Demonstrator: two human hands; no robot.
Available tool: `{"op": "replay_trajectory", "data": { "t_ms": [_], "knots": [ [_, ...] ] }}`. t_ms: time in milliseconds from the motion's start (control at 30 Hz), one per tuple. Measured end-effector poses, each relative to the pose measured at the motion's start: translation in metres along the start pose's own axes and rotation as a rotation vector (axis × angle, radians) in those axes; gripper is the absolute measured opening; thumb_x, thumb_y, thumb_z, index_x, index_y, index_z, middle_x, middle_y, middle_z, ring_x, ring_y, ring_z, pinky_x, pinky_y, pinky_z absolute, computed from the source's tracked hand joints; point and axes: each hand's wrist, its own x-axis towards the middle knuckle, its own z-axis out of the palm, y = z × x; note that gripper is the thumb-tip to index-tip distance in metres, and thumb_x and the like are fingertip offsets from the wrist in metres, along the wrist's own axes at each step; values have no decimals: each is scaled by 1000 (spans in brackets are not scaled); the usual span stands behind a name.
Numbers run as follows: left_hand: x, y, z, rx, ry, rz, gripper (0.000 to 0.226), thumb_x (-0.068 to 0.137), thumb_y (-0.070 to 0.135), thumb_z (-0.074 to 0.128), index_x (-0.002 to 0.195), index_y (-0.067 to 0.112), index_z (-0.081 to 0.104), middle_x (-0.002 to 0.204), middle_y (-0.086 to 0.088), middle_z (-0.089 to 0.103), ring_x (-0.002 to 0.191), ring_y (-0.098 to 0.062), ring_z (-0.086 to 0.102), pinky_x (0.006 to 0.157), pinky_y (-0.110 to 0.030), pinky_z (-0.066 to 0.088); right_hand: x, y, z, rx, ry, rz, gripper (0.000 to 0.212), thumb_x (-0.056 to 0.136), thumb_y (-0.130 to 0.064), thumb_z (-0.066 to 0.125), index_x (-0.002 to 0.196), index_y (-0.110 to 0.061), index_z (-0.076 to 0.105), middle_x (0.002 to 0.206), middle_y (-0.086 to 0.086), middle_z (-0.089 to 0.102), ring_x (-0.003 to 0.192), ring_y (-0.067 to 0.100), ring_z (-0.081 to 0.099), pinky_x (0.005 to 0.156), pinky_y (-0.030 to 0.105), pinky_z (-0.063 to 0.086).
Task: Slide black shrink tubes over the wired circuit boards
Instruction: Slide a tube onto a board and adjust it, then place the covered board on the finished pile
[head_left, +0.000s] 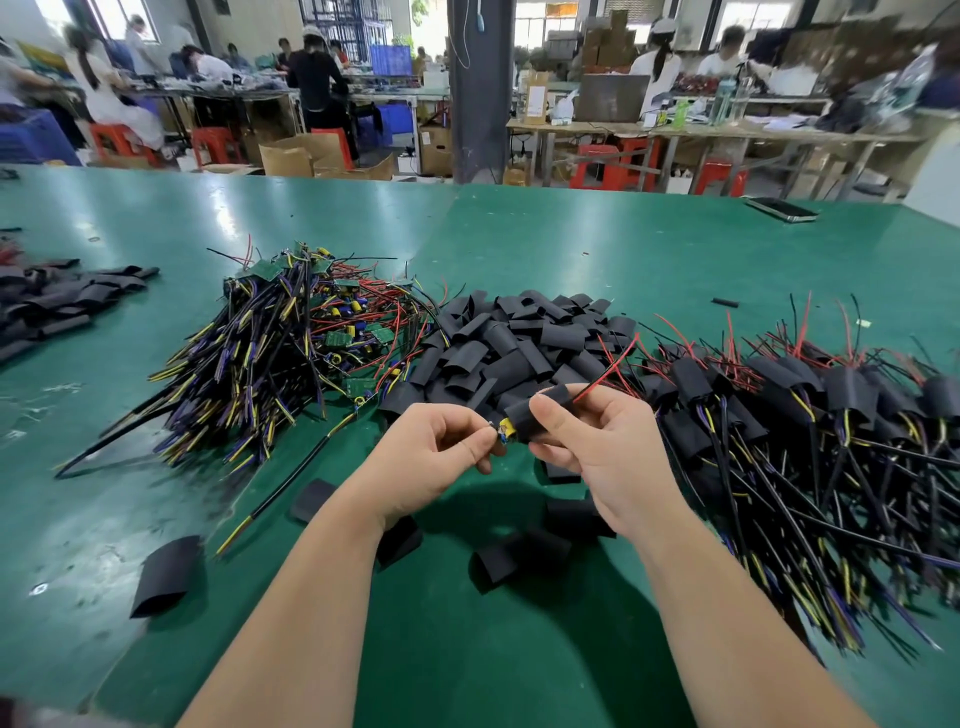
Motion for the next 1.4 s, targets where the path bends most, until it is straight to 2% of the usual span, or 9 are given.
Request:
{"op": "replay_trajectory", "data": {
  "t_ms": [200,367,733,800,900,967,1067,1267,1400],
  "knots": [
    [0,0,-2,-25,27,-18,26,94,10,57,73,20,67,59,7,64,61,-16,47,61,-27,35,-1,-1,-1,-42,-127,25,21,66,-14,77,86,-18,73,91,10,74,82,19,68,65,25,57],
    [-2,3,-1,27,-53,-42,25,93,10,60,71,17,68,47,11,59,37,2,37,41,-8,27,-4,-2,1,-113,-143,15,28,81,6,68,97,-16,68,96,8,74,86,16,68,68,27,57],
    [3,-4,1,-70,1,-210,28,87,34,67,70,14,60,68,-7,72,37,-10,49,38,-17,38,-7,1,11,-118,-134,43,53,75,11,71,109,-30,66,88,0,71,74,10,64,71,22,53],
    [3,-1,1,-198,-8,-196,23,88,30,67,68,17,65,68,-9,71,37,-10,49,39,-16,38,-5,-3,15,1,-51,59,57,76,16,66,114,-26,58,85,5,69,75,15,65,71,26,54],
    [2,6,1,-448,-20,-170,25,84,37,66,71,18,74,66,-8,69,38,-12,49,38,-17,38,-1,-23,15,452,154,138,27,85,10,56,106,-7,54,76,9,73,63,15,69,56,22,55],
    [3,10,-1,-587,65,-173,35,78,46,62,69,14,75,63,-7,67,36,-13,47,37,-17,37,1,-44,-1,636,247,131,12,90,-6,56,102,-1,55,71,6,71,57,10,65,50,15,51],
    [7,8,-8,-698,275,-171,37,81,44,54,66,15,72,58,-3,64,36,-10,46,37,-18,38,-1,-66,-29,709,250,-15,23,85,-18,60,102,-5,52,72,4,63,58,9,59,47,14,48],
    [12,-6,-19,-636,607,-181,27,96,20,50,76,9,65,56,0,63,39,-10,48,40,-19,41,-3,-74,-60,-326,668,-535,21,86,-14,69,96,-26,55,76,-3,68,54,15,63,51,28,50],
    [10,-25,-22,282,818,-253,18,91,24,52,80,18,65,75,3,68,72,-22,62,66,-33,49,3,-71,-75,-1098,691,-415,25,84,-11,66,107,-21,70,103,4,70,91,26,63,85,32,45]
  ]
}}
